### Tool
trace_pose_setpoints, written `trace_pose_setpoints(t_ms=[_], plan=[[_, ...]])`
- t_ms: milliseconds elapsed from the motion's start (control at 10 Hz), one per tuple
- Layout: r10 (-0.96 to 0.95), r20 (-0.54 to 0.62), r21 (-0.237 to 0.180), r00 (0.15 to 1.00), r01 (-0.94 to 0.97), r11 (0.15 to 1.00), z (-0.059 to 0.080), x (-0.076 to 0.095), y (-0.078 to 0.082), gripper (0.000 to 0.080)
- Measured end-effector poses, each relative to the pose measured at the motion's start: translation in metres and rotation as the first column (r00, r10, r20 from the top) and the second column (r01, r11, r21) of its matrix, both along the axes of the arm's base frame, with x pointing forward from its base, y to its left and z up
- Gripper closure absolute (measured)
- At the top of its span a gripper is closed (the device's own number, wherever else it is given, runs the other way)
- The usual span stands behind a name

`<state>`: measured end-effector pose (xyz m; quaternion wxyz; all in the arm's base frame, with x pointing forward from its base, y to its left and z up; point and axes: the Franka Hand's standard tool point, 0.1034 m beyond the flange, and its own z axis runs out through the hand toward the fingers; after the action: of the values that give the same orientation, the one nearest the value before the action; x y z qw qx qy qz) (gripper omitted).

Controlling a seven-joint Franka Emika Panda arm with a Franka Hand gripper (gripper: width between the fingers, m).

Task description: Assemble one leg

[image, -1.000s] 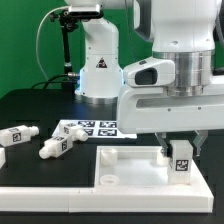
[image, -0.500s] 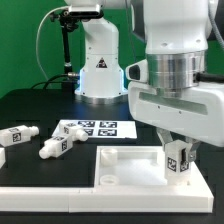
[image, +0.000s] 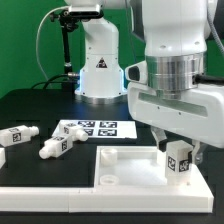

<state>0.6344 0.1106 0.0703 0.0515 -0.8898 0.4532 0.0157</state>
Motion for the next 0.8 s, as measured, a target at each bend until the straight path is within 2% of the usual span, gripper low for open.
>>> trace_pose_setpoints(t_ms=[100,200,300,600,700,800], plan=[[0.23,0.004,0.001,0.973,-0.23,0.973,0.0022,-0.0003,-0.0019,0.0183],[0.422,0.0,0.008,0.907,-0.422,0.907,0.0024,-0.0026,-0.0027,0.0183],[0.496,0.004,0.009,0.868,-0.496,0.868,0.0018,-0.0044,0.0006,0.0154],[0.665,0.027,0.0,0.746,-0.666,0.746,0.0013,-0.0041,-0.0015,0.015],[0.741,0.037,-0.023,0.67,-0.741,0.671,0.0019,-0.0022,-0.0014,0.015],[0.885,0.063,-0.104,0.46,-0.879,0.465,0.004,0.0041,0.0026,0.015]])
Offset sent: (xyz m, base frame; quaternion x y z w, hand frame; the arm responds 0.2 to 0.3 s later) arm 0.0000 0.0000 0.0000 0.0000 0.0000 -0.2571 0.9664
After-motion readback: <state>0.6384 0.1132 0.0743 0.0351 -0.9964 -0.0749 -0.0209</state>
